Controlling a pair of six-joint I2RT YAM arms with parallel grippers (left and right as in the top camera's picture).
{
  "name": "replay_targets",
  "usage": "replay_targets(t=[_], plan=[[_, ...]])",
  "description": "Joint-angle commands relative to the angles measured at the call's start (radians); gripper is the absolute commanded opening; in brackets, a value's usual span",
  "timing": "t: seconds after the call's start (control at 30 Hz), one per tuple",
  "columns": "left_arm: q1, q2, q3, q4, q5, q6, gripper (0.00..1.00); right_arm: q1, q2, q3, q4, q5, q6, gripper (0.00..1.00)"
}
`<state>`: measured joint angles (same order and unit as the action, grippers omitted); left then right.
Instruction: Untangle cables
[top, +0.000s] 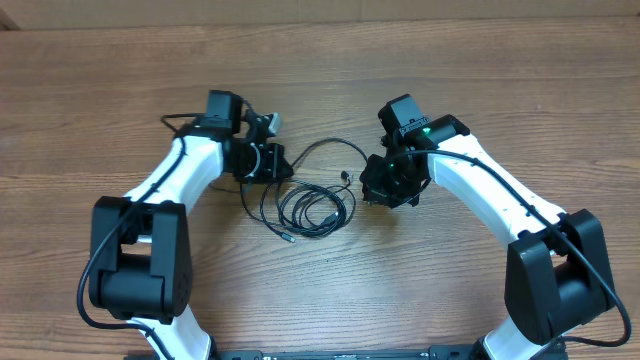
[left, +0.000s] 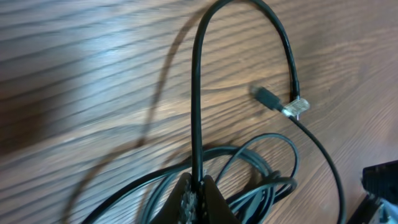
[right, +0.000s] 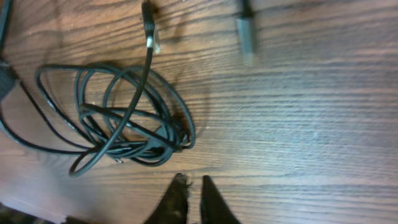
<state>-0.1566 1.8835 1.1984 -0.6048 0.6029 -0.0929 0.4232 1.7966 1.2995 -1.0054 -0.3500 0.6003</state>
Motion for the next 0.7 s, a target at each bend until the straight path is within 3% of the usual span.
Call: replay_targets(t=[0.0,0.17,0.3,0.53,0.67], plan=[[-0.042,0.013,0.018,0.011,-0.043,0.026,0.07,0.020,-0.001,0.009,0.011,-0.007,-0.014,0.16],[-0.069,0.013,0.018,0.016,-0.071,0.007,0.09,0.029,-0.001,0.007,0.031,-0.007,-0.014,0.25],[-0.069,0.013,0.018,0.014,-0.144,-0.045,0.26,0.039,-0.001,-0.027,0.074,-0.007,0.024,0.25],[-0.065,0.013,0.018,-0.003,-0.268,-0.079,0.72,0.098,-0.001,-0.105,0.193,-0.007,0.066,0.25],[-0.062,0.013,0.031,-0.046,-0.339,-0.079,0.77,0.135,-0.001,-0.130,0.231,0.026,0.090,0.25]])
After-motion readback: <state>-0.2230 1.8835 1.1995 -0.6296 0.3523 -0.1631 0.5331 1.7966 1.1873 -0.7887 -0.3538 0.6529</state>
